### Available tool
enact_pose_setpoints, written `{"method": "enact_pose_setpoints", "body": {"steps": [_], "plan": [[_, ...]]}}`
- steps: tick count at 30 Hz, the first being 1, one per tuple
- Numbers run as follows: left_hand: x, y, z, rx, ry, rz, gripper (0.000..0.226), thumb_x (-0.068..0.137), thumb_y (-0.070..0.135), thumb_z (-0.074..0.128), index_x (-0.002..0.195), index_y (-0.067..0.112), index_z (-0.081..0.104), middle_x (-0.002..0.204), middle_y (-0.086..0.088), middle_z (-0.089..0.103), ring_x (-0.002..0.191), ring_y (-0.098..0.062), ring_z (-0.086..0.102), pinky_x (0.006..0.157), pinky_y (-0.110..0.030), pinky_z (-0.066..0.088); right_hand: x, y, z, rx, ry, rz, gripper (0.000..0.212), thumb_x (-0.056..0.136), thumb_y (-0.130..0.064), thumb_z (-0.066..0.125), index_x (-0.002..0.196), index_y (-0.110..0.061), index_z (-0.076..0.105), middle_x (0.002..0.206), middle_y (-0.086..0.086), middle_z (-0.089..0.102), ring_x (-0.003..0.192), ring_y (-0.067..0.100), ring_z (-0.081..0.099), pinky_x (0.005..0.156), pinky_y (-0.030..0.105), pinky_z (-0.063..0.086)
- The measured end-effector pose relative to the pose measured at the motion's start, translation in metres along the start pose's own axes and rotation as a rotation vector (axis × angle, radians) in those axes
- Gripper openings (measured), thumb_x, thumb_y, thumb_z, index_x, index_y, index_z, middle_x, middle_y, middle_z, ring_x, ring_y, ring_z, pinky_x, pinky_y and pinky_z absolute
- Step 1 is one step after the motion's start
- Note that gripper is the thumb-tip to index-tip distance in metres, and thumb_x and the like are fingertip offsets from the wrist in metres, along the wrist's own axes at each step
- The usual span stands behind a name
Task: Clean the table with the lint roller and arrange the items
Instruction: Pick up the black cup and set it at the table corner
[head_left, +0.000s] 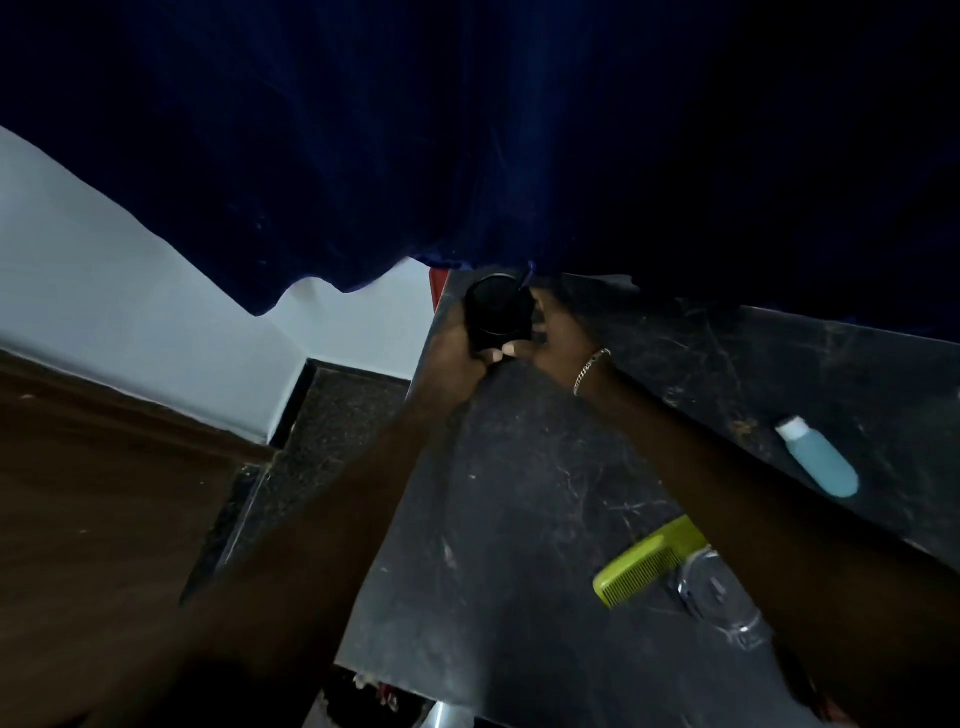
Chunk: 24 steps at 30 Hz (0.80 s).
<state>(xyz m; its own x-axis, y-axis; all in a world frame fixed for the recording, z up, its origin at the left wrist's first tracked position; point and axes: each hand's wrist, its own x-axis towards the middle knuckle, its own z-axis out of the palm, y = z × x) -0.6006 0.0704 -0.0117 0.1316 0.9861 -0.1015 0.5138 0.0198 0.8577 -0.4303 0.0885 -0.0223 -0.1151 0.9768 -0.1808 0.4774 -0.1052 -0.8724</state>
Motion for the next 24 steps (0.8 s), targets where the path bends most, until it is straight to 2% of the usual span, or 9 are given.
{"method": "enact_pose_setpoints", "body": {"steps": [3, 7, 12, 16, 18, 21, 24], "plan": [[0.021, -0.006, 0.000, 0.021, -0.001, -0.009, 0.079, 0.088, 0.009, 0.071, 0.154, 0.028, 0.032, 0.141, 0.004, 0.056, 0.127, -0.012, 0.055, 0.101, -0.023, 0.044, 0.025, 0.008, 0.004, -0.068, 0.031, -0.003, 0.080, 0.072, -0.016, 0.080, 0.139, -0.025, 0.038, 0.126, 0.003, 0.061, 0.108, 0.021, 0.063, 0.097, 0.041, 0.052], [0.039, -0.018, 0.001, 0.051, -0.030, -0.074, 0.088, 0.088, 0.005, 0.072, 0.160, 0.020, 0.023, 0.149, -0.005, 0.054, 0.127, -0.015, 0.053, 0.103, -0.025, 0.039, 0.044, 0.013, 0.008, -0.101, 0.027, 0.015, 0.081, 0.069, -0.017, 0.079, 0.138, -0.029, 0.038, 0.131, 0.007, 0.057, 0.113, 0.024, 0.060, 0.098, 0.045, 0.051], [0.048, -0.025, 0.005, 0.063, -0.042, -0.112, 0.092, 0.090, 0.005, 0.072, 0.162, 0.017, 0.016, 0.155, -0.011, 0.049, 0.142, -0.027, 0.048, 0.106, -0.025, 0.034, 0.052, 0.011, 0.011, -0.148, 0.002, 0.025, 0.083, 0.070, -0.017, 0.078, 0.141, -0.026, 0.036, 0.133, 0.010, 0.055, 0.118, 0.027, 0.057, 0.100, 0.045, 0.050], [0.051, -0.026, 0.005, 0.072, -0.043, -0.075, 0.091, 0.088, 0.002, 0.071, 0.161, 0.016, 0.017, 0.152, -0.012, 0.051, 0.138, -0.025, 0.050, 0.101, -0.019, 0.034, 0.054, 0.017, 0.012, -0.165, 0.001, 0.060, 0.073, 0.065, -0.029, 0.076, 0.128, -0.031, 0.039, 0.127, 0.009, 0.057, 0.113, 0.028, 0.059, 0.096, 0.048, 0.052], [0.051, -0.024, 0.005, 0.062, -0.036, -0.069, 0.092, 0.088, 0.002, 0.071, 0.160, 0.018, 0.017, 0.149, -0.011, 0.053, 0.132, -0.020, 0.052, 0.099, -0.021, 0.037, 0.055, 0.021, 0.012, -0.153, 0.014, 0.081, 0.072, 0.063, -0.031, 0.075, 0.125, -0.035, 0.039, 0.124, 0.007, 0.059, 0.111, 0.027, 0.061, 0.094, 0.048, 0.053], [0.049, -0.024, 0.007, 0.045, -0.017, -0.072, 0.091, 0.088, 0.006, 0.074, 0.160, 0.020, 0.019, 0.149, -0.008, 0.054, 0.127, -0.013, 0.050, 0.099, -0.019, 0.037, 0.052, 0.018, 0.012, -0.146, 0.016, 0.102, 0.077, 0.069, -0.026, 0.076, 0.134, -0.033, 0.036, 0.126, 0.007, 0.060, 0.112, 0.027, 0.061, 0.097, 0.046, 0.051], [0.048, -0.028, 0.009, 0.064, -0.007, -0.090, 0.083, 0.090, 0.012, 0.075, 0.157, 0.016, 0.028, 0.151, -0.008, 0.052, 0.137, -0.021, 0.051, 0.102, -0.018, 0.035, 0.045, 0.016, 0.011, -0.160, 0.004, 0.097, 0.093, 0.074, -0.022, 0.078, 0.149, -0.026, 0.023, 0.137, 0.009, 0.055, 0.122, 0.027, 0.055, 0.105, 0.042, 0.045]]}}
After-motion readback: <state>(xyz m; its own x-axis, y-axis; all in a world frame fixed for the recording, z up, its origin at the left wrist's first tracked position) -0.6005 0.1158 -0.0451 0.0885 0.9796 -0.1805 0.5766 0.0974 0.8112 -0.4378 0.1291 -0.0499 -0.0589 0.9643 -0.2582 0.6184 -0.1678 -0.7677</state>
